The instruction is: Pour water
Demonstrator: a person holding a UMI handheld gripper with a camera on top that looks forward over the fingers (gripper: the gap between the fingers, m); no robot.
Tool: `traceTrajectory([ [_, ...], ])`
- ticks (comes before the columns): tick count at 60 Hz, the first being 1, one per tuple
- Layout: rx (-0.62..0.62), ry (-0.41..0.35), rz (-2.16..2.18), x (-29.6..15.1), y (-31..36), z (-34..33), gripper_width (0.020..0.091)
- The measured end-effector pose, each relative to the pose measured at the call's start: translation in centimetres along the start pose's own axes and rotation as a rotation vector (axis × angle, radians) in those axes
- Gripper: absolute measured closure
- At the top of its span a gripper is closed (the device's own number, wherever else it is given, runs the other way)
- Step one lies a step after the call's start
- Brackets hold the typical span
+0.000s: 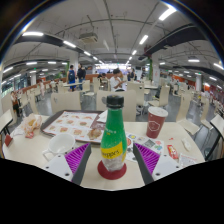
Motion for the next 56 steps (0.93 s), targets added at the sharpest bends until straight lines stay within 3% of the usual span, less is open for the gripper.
traceTrajectory([
  [12,0.107,0.143,0.007,1.0,2.1,-8.1,0.0256],
  [22,0.116,0.228,0.038,0.3,10.1,-14.5,0.0255],
  [40,0.082,0.211,0.033,-4.9,23.8,-20.7,0.0265],
  [56,0.057,0.229,0.069,-4.5,30.4,-21.8,0.0264],
])
Point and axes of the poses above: the point between the fingertips, and its own axes, seen from behind it with the camera up: y to the left, x down, z forward, the way the camera looks, the point moved 1 cm from there along -z, backward, against the way the camera looks
